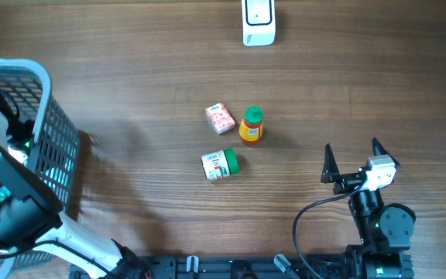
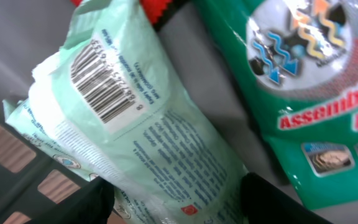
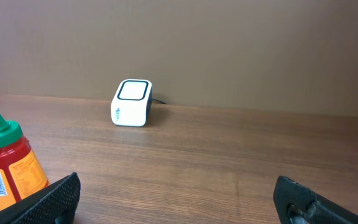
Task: Scan the item barcode
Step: 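Grasp the mint wet-wipe pack in the basket with the left gripper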
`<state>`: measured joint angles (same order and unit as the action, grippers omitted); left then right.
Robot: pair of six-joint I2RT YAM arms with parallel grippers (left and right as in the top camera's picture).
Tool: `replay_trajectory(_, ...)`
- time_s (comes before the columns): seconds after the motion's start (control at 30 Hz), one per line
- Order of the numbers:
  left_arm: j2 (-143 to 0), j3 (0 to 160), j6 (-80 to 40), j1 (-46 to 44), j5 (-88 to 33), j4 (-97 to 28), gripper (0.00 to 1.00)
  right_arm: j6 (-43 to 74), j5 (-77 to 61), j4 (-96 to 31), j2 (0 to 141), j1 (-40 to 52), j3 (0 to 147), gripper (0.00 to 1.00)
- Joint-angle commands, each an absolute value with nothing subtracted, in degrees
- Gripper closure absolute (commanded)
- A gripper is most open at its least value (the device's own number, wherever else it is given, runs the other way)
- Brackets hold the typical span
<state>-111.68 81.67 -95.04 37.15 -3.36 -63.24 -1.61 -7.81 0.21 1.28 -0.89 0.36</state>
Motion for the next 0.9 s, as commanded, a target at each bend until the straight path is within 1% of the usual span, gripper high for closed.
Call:
replay_trajectory(0.0, -114.28, 79.18, -95.48, 36.95, -2.20, -66.65, 0.39, -1.34, -7.44, 0.43, 1.08, -0.60, 0.30, 0.00)
replay_trajectory(0.03, -114.28, 77.76, -95.39, 36.95, -1.89, -66.50, 0.58, -1.34, -7.46, 0.43, 1.08, -0.60, 0.30, 0.00)
replay_trajectory(0.07, -114.28, 76.82, -94.96, 36.95, -1.83, -66.54, 0.82, -1.37, -7.44, 0.43, 1.08, -0.60, 0.30, 0.00)
replay_trajectory(0.1, -114.28, 76.71, -94.74, 36.97, -1.63, -66.70, 0.95, -1.34, -7.46, 0.43, 1.08, -0.60, 0.30, 0.00)
replay_trajectory(0.2, -113.54, 77.62, -94.24, 37.47, -1.26, -66.70, 0.96, -1.37, -7.46, 0.43, 1.08, -0.60, 0.30, 0.00)
replay_trajectory(0.23, -112.73, 79.29, -91.94, 37.91, -1.32, -66.78, 0.96, -1.34, -7.44, 0.43, 1.08, -0.60, 0.30, 0.00)
replay_trajectory(0.33, -107.90, 91.07, -85.47, 40.69, -1.21, -71.50, 0.96, -1.37, -7.46, 0.43, 1.08, -0.60, 0.30, 0.00)
replay_trajectory(0.43, -102.04, 106.65, -80.55, 44.75, -0.14, -80.29, 0.96, -1.34, -7.46, 0.43, 1.08, -0.60, 0.30, 0.00)
replay_trajectory(0.57, -92.90, 110.50, -72.95, 44.47, -0.97, -82.00, 0.96, -1.37, -7.46, 0.43, 1.08, -0.60, 0.30, 0.00)
replay_trajectory(0.63, -87.70, 110.50, -72.18, 42.87, -2.61, -81.87, 0.96, -1.37, -7.46, 0.43, 1.08, -0.60, 0.30, 0.00)
replay_trajectory(0.73, -79.77, 110.50, -72.16, 35.59, -3.22, -81.45, 0.96, -1.37, -7.44, 0.43, 1.08, -0.60, 0.30, 0.00)
replay_trajectory(0.83, -76.05, 110.50, -66.57, 17.67, -3.18, -78.32, 0.96, -1.37, -7.46, 0.43, 1.08, -0.60, 0.30, 0.00)
replay_trajectory(0.87, -76.53, 110.50, -61.89, 9.13, -3.18, -75.57, 0.96, -1.34, -7.46, 0.43, 1.08, -0.60, 0.30, 0.00)
